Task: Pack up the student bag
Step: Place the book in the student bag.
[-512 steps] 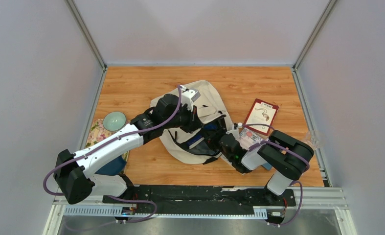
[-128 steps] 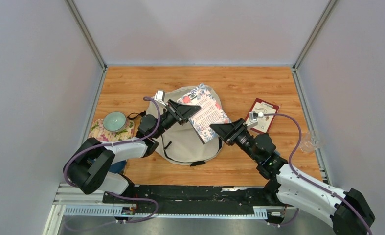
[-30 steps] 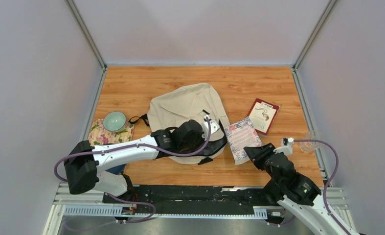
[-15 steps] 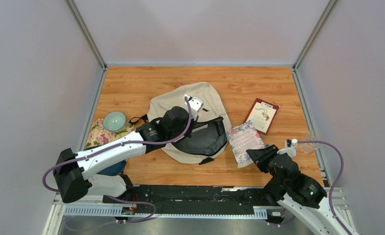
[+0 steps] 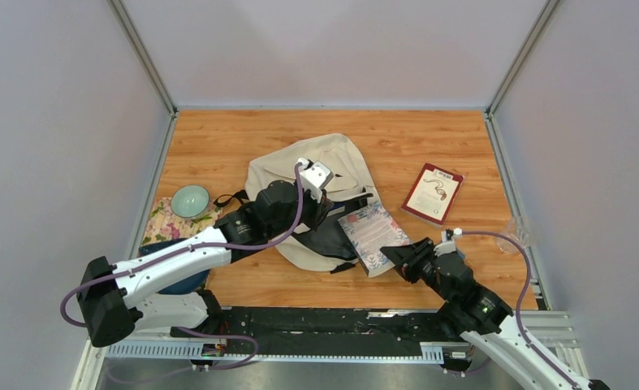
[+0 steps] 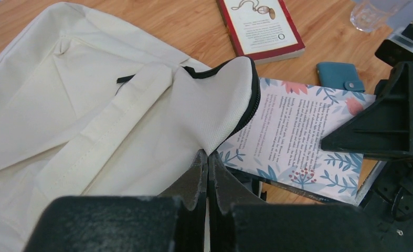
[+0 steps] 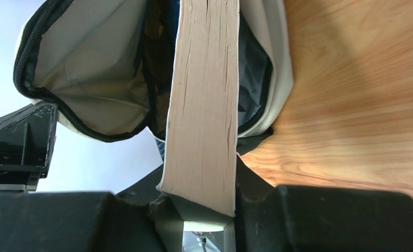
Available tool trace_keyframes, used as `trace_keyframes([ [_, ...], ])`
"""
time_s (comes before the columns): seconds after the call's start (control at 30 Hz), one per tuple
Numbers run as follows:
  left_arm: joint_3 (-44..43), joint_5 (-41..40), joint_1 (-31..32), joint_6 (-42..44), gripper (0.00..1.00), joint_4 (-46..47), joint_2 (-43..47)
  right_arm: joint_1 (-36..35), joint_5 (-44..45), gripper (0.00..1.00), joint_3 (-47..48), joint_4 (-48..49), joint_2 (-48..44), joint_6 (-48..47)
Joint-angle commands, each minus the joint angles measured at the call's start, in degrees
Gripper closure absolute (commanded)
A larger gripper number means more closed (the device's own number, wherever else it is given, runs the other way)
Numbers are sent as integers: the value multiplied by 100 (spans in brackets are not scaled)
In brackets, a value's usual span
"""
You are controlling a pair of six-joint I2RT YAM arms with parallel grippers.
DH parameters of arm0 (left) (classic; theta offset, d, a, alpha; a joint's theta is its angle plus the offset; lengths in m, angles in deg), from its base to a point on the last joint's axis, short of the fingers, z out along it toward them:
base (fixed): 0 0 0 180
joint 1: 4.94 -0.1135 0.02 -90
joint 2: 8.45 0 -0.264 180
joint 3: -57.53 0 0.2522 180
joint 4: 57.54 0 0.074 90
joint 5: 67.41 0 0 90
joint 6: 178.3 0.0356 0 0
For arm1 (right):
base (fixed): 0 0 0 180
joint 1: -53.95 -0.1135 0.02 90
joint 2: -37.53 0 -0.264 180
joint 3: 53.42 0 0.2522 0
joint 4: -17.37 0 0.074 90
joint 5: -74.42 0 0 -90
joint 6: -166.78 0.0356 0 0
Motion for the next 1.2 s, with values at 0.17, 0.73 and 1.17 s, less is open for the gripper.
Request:
trace_keyframes([
  [0.17, -72, 577, 19, 79, 100, 766, 113, -7, -753, 100, 90, 2909, 1146, 237],
  [0.73, -107, 745, 19, -88, 100, 749, 140, -16, -868, 100, 494, 4844, 3352, 123],
  [1.17, -72, 859, 11, -132, 100, 599, 350, -16, -684, 100, 1504, 6585, 6120, 18],
])
